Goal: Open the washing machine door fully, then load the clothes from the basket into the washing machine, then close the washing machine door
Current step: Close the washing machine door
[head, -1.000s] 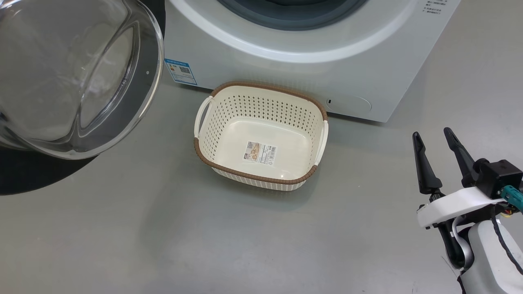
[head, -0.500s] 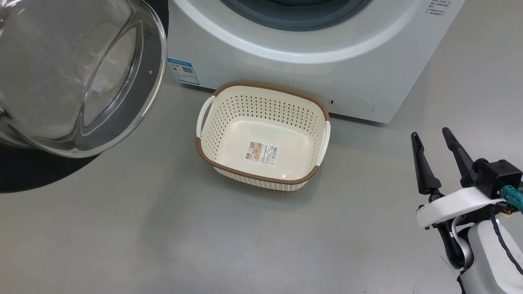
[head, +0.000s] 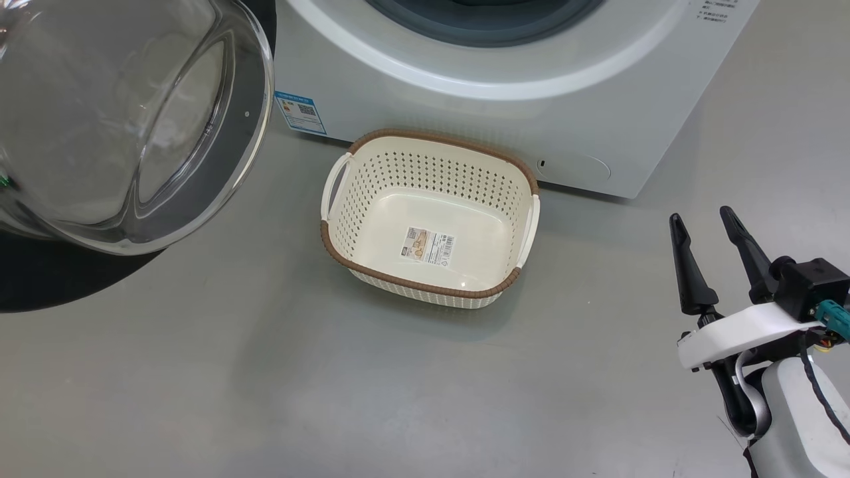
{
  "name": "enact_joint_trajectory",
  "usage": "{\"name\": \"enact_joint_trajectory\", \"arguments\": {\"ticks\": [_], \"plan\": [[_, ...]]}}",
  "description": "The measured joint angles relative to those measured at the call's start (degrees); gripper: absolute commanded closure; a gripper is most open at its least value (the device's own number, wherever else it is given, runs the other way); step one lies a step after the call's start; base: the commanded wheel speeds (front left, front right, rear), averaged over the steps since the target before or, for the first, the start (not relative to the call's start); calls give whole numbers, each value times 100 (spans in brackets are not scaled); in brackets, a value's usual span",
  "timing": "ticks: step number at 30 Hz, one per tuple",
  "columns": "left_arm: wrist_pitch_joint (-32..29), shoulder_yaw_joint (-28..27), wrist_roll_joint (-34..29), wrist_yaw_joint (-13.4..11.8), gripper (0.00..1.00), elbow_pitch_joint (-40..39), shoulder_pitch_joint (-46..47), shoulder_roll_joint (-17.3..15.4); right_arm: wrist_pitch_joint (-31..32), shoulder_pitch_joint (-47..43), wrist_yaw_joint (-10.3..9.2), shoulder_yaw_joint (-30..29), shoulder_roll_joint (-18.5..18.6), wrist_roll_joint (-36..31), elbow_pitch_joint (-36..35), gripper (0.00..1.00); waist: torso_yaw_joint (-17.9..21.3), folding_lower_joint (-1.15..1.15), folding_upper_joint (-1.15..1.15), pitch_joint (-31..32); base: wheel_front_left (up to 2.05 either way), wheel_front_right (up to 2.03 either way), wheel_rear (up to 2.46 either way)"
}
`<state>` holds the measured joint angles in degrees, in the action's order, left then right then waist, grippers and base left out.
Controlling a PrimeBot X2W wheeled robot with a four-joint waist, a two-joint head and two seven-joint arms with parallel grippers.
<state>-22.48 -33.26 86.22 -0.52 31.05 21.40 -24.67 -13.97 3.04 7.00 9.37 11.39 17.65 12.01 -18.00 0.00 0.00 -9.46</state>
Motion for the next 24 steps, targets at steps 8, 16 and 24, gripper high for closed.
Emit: {"name": "enact_joint_trajectory", "arguments": {"ticks": [8,16,24], "plan": [[-276,85,155,134,100,-10,-4,1,0,1,0,-3,-8,52,1,0,-58,0,0,7,0,0,0],[-526,165,222,200,100,-9,-11,9,1,2,0,4,-9,53,4,0,-116,0,0,22,0,0,0],[-778,216,232,258,100,-24,-45,-8,1,3,0,-36,-89,269,5,0,-134,0,0,58,0,0,0]]}}
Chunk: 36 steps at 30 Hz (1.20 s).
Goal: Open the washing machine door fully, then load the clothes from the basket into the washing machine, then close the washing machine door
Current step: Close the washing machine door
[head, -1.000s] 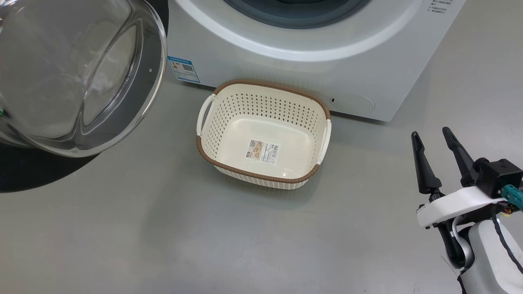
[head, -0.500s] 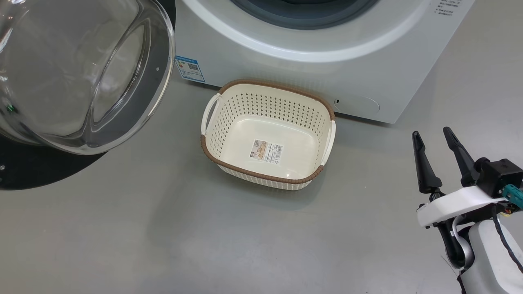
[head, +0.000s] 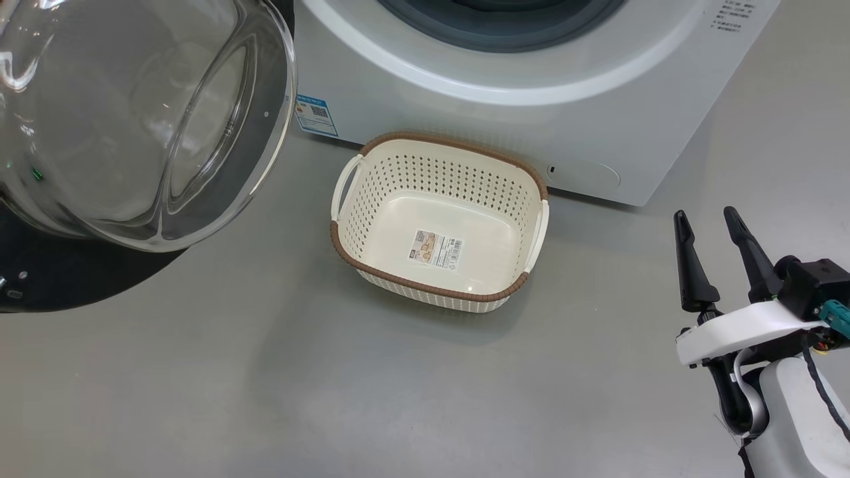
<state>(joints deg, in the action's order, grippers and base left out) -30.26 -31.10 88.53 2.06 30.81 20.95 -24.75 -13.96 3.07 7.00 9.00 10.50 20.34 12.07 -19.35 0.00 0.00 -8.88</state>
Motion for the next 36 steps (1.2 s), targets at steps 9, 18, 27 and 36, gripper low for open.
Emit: {"name": "enact_joint_trajectory", "arguments": {"ticks": [9,18,27,36], "plan": [[-352,102,116,45,100,-31,-115,19,-1,0,0,21,-1,10,60,0,-24,0,0,88,0,0,0],[-606,80,319,51,100,-98,-355,21,-1,-3,0,33,-65,82,112,0,-22,0,0,175,0,0,0],[-826,101,372,74,100,-194,-446,44,-1,-5,0,49,-93,119,132,0,-14,0,0,220,0,0,0],[-1163,148,630,74,100,-332,-465,91,-1,-7,0,63,-98,134,145,0,23,0,0,224,0,0,0]]}}
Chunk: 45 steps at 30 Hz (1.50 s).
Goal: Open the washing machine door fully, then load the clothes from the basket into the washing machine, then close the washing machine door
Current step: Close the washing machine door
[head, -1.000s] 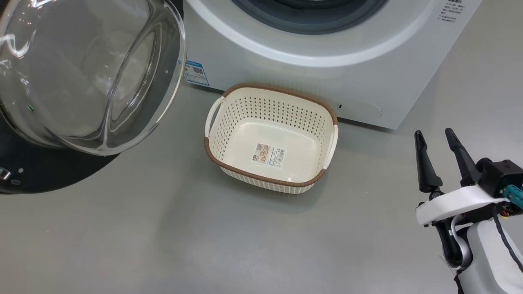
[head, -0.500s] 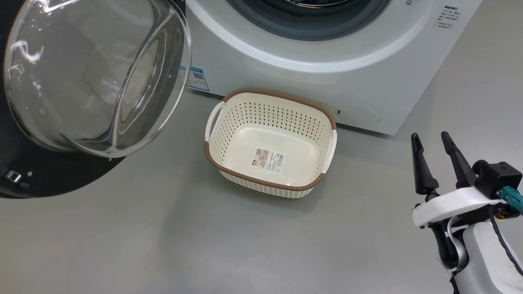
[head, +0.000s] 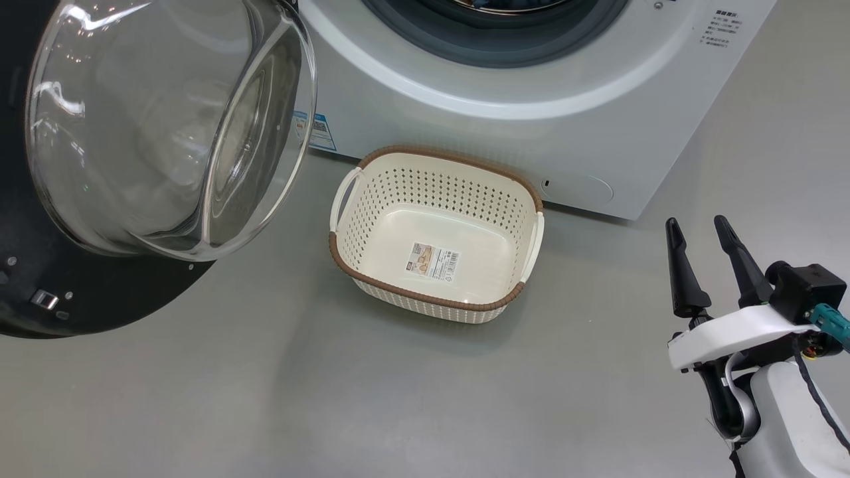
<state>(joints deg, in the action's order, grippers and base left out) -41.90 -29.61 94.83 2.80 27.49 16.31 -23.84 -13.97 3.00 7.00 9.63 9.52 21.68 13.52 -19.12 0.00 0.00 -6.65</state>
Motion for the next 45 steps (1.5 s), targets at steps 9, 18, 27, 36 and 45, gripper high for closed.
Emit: {"name": "enact_joint_trajectory", "arguments": {"ticks": [9,18,27,36,45], "plan": [[-344,90,68,1,100,-209,-169,16,-1,-2,0,-12,-41,59,22,0,22,0,0,-10,0,0,0],[-814,325,218,-1,100,-416,-327,216,-1,-2,0,-9,-47,59,77,0,-5,0,0,3,0,0,0],[-1206,403,456,-24,100,-675,-492,289,-2,-3,0,-5,-67,64,136,0,-21,0,0,26,0,0,0],[-1655,592,599,-90,100,-1074,-648,342,-9,-2,0,-5,-105,102,191,0,-17,0,0,33,0,0,0],[-1984,777,818,-140,100,-1497,-764,502,-10,-2,0,-1,-198,111,221,0,37,0,0,34,0,0,0]]}}
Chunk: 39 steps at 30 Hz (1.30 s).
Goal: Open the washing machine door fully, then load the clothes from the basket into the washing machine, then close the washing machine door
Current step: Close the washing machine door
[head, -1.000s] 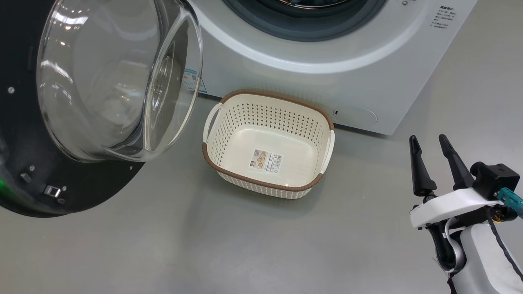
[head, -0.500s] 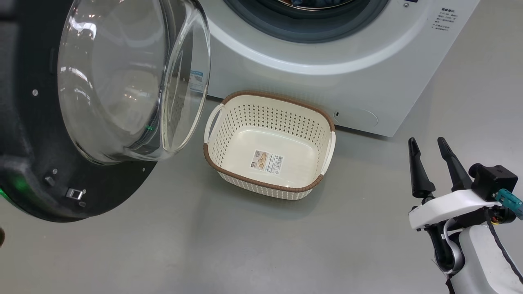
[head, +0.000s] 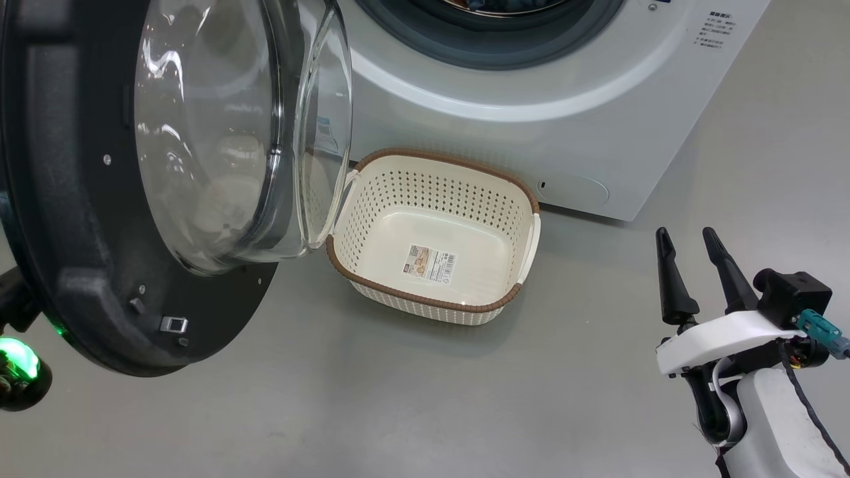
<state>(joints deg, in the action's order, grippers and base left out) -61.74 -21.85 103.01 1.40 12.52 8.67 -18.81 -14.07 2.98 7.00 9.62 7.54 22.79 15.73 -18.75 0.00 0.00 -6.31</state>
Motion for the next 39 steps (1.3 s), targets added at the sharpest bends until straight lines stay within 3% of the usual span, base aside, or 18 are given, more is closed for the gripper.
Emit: {"name": "enact_joint_trajectory", "arguments": {"ticks": [18,39], "plan": [[-242,486,93,11,100,-762,-358,560,-24,9,0,77,-64,49,144,0,208,0,0,103,0,0,0],[266,535,-76,264,100,-1137,-572,1229,-24,17,0,-10,-93,77,177,0,1010,0,0,151,0,0,0]]}}
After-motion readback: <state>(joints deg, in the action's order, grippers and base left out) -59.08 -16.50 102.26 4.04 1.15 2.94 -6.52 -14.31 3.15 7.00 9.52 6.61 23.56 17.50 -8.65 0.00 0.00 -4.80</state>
